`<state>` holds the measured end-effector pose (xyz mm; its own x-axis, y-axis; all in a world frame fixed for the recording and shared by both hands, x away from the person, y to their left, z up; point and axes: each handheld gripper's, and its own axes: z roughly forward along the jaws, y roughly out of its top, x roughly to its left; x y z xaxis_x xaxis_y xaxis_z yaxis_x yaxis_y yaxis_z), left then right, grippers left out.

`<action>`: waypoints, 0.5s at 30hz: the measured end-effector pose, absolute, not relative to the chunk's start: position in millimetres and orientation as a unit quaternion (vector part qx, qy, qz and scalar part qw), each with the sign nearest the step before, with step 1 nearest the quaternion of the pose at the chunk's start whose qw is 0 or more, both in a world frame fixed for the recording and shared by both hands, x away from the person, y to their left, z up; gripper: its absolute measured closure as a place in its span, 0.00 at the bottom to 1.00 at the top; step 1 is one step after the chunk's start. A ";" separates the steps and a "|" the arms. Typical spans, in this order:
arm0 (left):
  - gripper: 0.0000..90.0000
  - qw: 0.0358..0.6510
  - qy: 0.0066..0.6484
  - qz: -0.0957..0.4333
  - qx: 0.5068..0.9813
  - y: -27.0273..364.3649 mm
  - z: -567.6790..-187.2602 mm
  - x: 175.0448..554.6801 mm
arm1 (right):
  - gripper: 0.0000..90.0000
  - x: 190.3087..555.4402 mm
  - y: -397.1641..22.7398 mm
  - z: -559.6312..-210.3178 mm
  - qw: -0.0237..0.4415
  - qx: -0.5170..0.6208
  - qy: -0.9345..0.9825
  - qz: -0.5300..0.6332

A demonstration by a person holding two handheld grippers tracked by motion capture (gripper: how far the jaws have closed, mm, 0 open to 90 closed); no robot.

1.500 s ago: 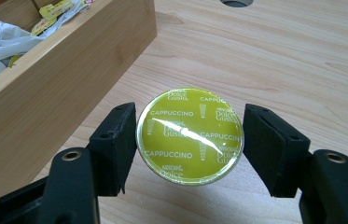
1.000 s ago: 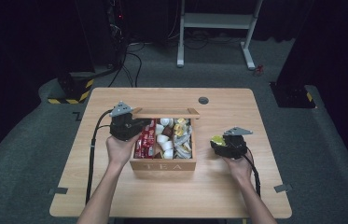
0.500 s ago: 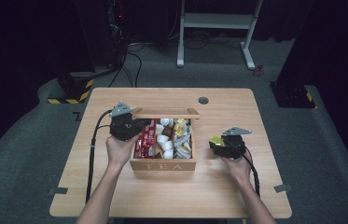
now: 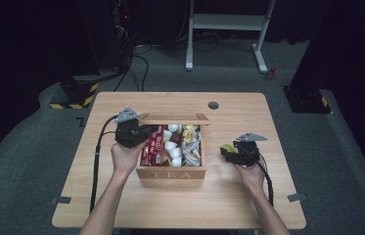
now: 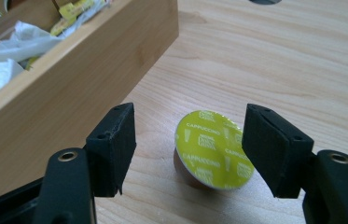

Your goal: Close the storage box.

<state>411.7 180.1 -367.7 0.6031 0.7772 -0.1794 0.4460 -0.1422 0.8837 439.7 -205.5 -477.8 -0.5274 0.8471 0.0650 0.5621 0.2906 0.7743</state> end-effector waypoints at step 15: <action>1.00 0.507 0.414 0.162 0.738 180.3 -369.4 410.1 | 0.40 424.3 -234.5 -458.5 0.188 0.454 0.752 0.440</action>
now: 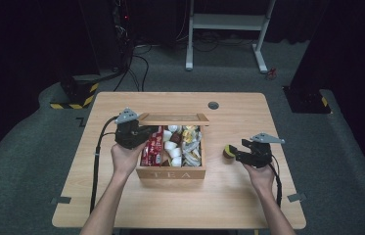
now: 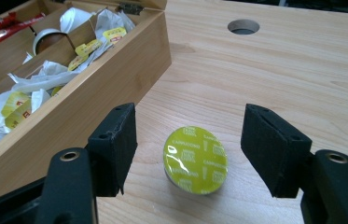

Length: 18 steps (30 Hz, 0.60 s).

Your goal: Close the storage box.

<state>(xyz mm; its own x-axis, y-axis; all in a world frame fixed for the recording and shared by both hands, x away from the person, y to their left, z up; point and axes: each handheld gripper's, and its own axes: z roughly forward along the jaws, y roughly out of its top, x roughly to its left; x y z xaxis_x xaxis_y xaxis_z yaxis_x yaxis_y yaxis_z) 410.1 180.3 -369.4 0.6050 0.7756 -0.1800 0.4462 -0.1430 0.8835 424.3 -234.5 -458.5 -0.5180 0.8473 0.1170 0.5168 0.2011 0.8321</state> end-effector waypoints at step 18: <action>1.00 0.503 0.414 0.162 0.741 180.0 -371.5 407.8 | 0.42 405.0 -274.3 -468.2 0.187 0.480 0.722 0.462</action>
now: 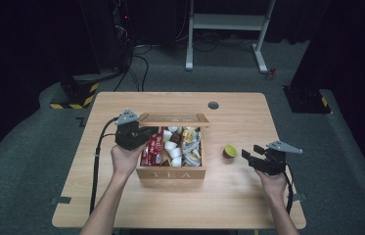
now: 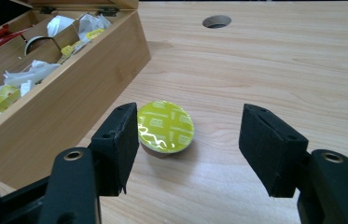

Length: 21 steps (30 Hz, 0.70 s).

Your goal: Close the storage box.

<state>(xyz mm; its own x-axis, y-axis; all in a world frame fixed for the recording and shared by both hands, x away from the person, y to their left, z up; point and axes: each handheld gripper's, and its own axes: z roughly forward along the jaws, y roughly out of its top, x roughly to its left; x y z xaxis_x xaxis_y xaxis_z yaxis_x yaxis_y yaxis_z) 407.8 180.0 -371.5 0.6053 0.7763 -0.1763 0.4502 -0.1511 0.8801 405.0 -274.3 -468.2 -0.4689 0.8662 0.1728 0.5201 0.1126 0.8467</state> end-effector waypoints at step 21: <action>1.00 0.506 0.414 0.158 0.740 180.0 -376.5 403.5 | 0.46 383.7 -297.8 -497.6 0.192 0.507 0.720 0.433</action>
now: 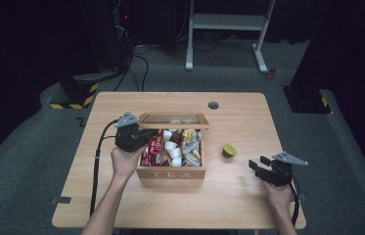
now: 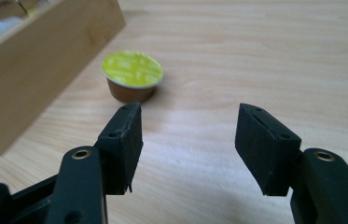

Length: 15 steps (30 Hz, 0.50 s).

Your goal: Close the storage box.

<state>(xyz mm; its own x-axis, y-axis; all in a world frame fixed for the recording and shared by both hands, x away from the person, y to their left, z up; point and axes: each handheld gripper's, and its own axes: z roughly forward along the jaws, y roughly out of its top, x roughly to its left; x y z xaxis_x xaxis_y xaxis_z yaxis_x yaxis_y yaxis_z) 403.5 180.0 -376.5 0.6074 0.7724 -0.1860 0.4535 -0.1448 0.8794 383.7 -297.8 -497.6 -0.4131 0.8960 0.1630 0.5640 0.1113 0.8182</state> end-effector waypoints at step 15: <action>1.00 0.504 0.413 0.155 0.743 180.1 -382.5 398.5 | 0.47 379.4 -291.5 -520.7 0.216 0.510 0.751 0.360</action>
